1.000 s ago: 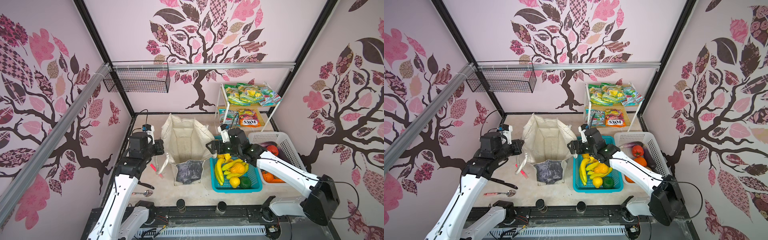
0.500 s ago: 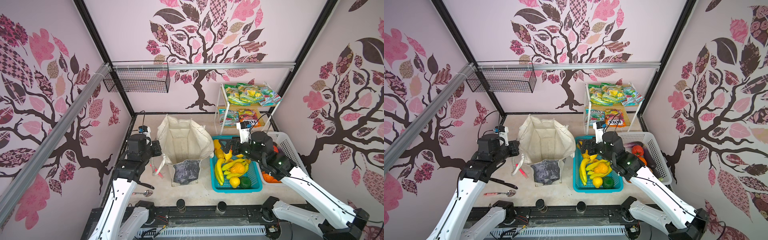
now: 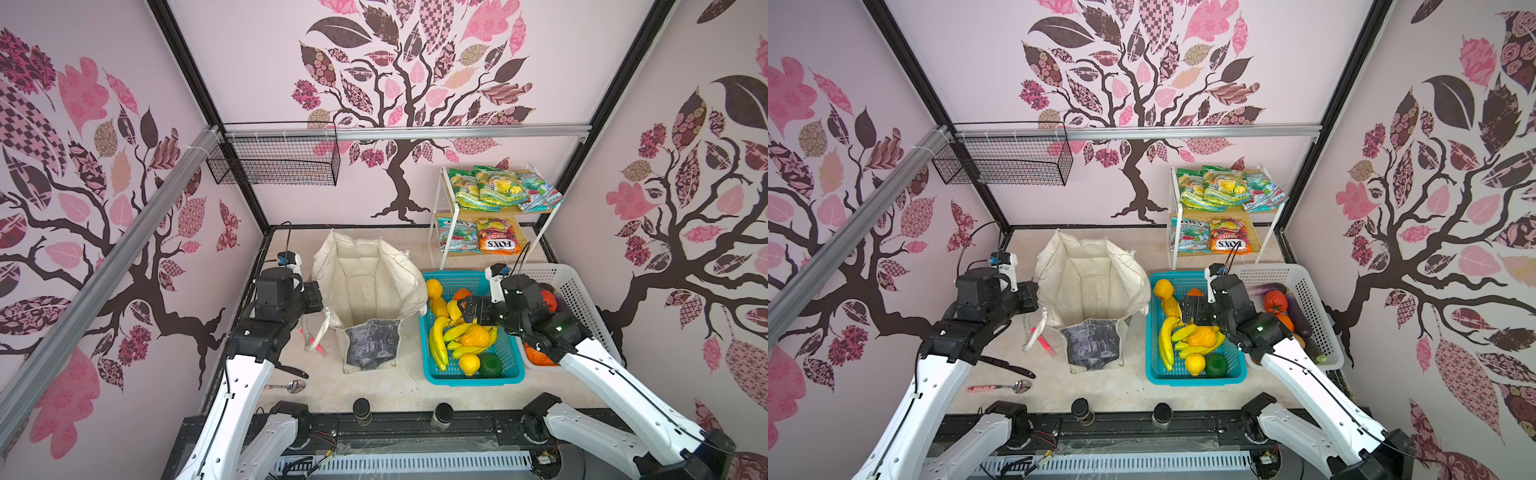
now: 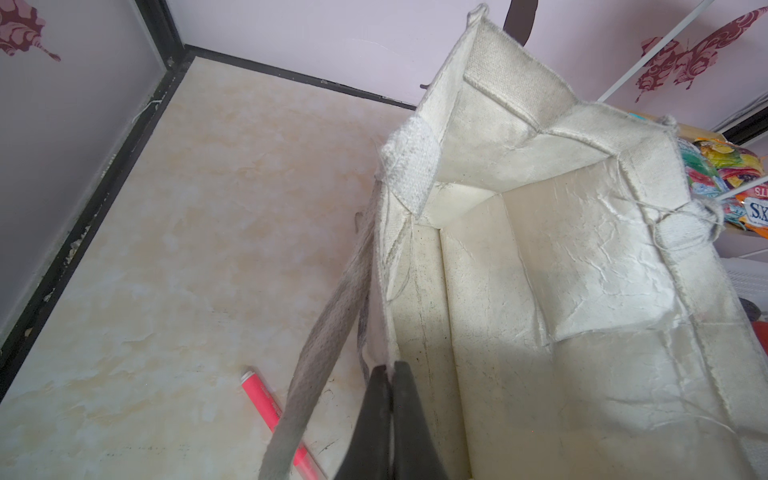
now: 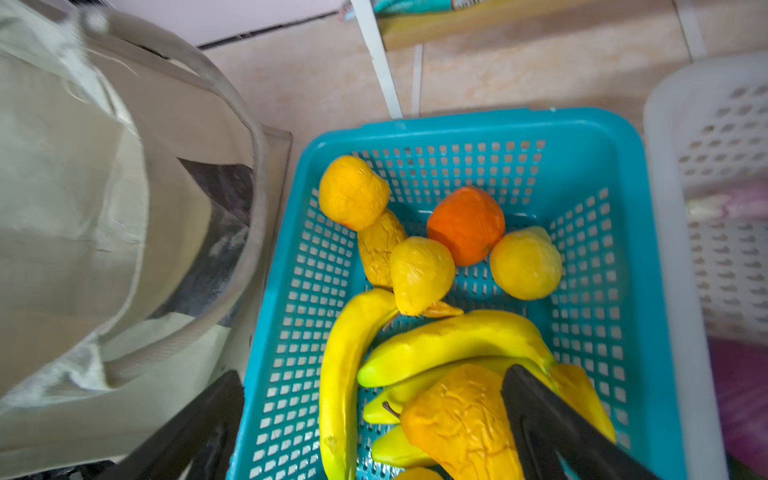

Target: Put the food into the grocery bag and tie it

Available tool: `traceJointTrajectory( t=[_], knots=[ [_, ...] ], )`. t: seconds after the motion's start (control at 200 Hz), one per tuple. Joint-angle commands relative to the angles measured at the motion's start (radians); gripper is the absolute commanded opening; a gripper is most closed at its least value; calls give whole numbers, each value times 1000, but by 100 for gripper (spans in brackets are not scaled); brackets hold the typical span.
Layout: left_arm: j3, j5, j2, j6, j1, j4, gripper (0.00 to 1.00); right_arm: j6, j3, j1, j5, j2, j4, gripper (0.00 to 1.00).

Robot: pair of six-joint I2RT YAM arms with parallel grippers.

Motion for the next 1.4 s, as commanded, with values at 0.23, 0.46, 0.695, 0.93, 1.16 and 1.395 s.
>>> traceJointTrajectory(
  t=[0.23,0.46,0.695,0.93,1.16,1.395],
  knots=[
    [-30,38,-5,16,5,23,0,68,-100,-3,44,-54,-178,99],
    [-32,38,-3,16,5,22,0,69,-187,-2,-12,-18,-50,96],
    [-31,40,-6,18,4,23,0,97,-214,-2,0,67,32,97],
    [-33,44,-9,19,5,26,0,99,-227,-2,26,138,68,93],
    [-36,50,-17,18,4,32,0,113,-243,-2,45,181,112,90],
    [-38,60,-20,13,4,35,0,116,-263,-2,59,179,136,73]
  ],
)
